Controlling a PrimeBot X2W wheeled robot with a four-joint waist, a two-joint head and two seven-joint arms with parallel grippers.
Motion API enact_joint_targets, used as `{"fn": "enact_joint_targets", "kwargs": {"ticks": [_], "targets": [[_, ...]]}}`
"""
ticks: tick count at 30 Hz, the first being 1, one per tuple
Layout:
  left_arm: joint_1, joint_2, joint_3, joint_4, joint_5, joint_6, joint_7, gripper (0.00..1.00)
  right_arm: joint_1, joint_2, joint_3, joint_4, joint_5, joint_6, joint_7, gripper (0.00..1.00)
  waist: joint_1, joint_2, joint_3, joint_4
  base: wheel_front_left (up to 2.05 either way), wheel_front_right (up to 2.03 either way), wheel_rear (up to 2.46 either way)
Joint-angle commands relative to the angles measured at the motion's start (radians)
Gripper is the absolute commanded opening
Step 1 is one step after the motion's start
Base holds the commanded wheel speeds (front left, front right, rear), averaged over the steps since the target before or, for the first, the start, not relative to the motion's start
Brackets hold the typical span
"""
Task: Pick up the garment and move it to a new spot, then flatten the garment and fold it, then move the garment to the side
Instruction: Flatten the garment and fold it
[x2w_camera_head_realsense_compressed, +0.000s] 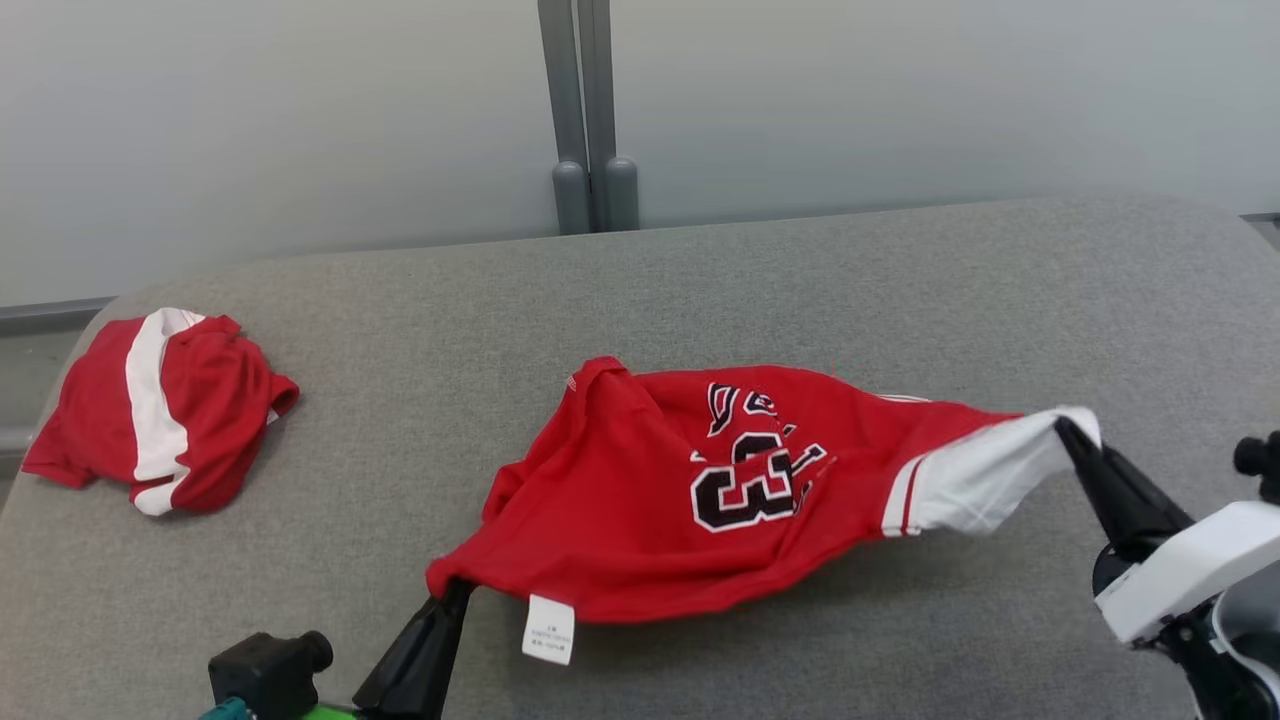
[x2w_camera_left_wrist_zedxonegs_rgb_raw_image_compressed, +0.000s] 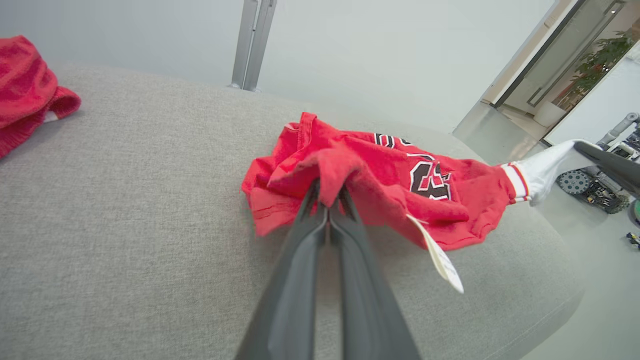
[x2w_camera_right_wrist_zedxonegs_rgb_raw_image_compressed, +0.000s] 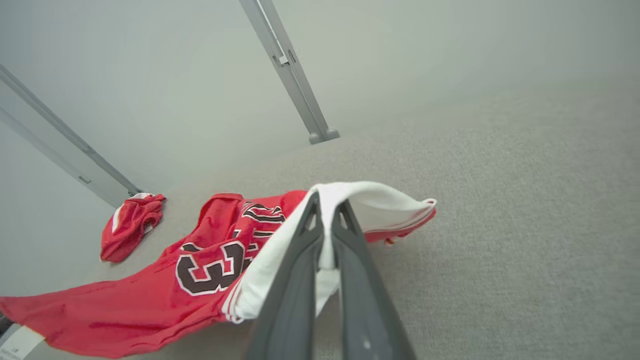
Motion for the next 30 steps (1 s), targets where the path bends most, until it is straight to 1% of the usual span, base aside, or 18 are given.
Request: {"fn": "enact_joint_targets", "kwargs": {"ticks": [1,3,5,8,10,14,17,18,20,23,26,28,30], "targets": [[0.013,0.003,0.001,-0.037,-0.007,0.001,0.005,0.0,0.01,0.003,-0.022,-0.046,0.01,0.0,0.014,0.0,0.0,0.0,-0.008,-0.007,0.0,0.0,0.0],[0.018,0.001,0.007,-0.106,-0.027,0.003,0.011,0.0,0.007,0.011,-0.061,-0.125,0.023,0.0,0.04,0.0,0.0,0.0,-0.012,-0.013,0.0,0.0,0.0],[0.015,0.013,0.016,-0.173,-0.039,0.005,0.022,0.0,-0.006,0.017,-0.102,-0.196,0.036,0.0,0.066,0.0,0.0,0.0,-0.016,-0.017,0.0,0.0,0.0],[-0.013,0.037,0.039,-0.285,-0.05,0.009,0.045,0.0,-0.053,0.02,-0.16,-0.3,0.057,0.0,0.116,0.0,0.0,0.0,-0.016,-0.027,0.0,0.0,0.0],[-0.046,0.058,0.064,-0.353,-0.056,0.015,0.07,0.0,-0.101,0.022,-0.198,-0.346,0.073,0.0,0.155,0.0,0.0,0.0,-0.008,-0.034,0.0,0.0,0.0],[-0.142,0.1,0.111,-0.451,-0.085,0.032,0.151,0.0,-0.239,0.006,-0.247,-0.384,0.086,0.0,0.248,0.0,0.0,0.0,0.02,-0.043,0.0,0.0,0.0],[-0.256,0.128,0.144,-0.476,-0.125,0.04,0.218,0.0,-0.362,-0.003,-0.257,-0.354,0.075,0.0,0.32,0.0,0.0,0.0,0.074,-0.047,0.0,0.0,0.0],[-0.308,0.134,0.155,-0.467,-0.139,0.043,0.241,0.0,-0.413,-0.013,-0.258,-0.337,0.059,0.0,0.341,0.0,0.0,0.0,0.103,-0.045,0.0,0.0,0.0],[-0.422,0.149,0.173,-0.428,-0.16,0.048,0.285,0.0,-0.514,-0.004,-0.252,-0.296,0.046,0.0,0.379,0.0,0.0,0.0,0.171,-0.042,0.0,0.0,0.0],[-0.617,0.144,0.17,-0.328,-0.185,0.044,0.339,0.0,-0.687,-0.002,-0.243,-0.214,-0.006,0.0,0.412,0.0,0.0,0.0,0.285,-0.037,0.0,0.0,0.0],[-0.872,0.128,0.154,-0.169,-0.16,0.031,0.366,0.0,-0.915,0.015,-0.228,-0.093,-0.093,0.0,0.406,0.0,0.0,0.0,0.41,-0.026,0.0,0.0,0.0],[-1.041,0.103,0.149,-0.041,-0.143,0.024,0.347,0.0,-1.068,0.036,-0.21,-0.004,-0.155,0.0,0.381,0.0,0.0,0.0,0.481,-0.021,0.0,0.0,0.0],[-1.2,0.088,0.144,0.095,-0.092,0.017,0.305,0.0,-1.217,0.064,-0.194,0.094,-0.224,0.0,0.33,0.0,0.0,0.0,0.536,-0.019,0.0,0.0,0.0]]}}
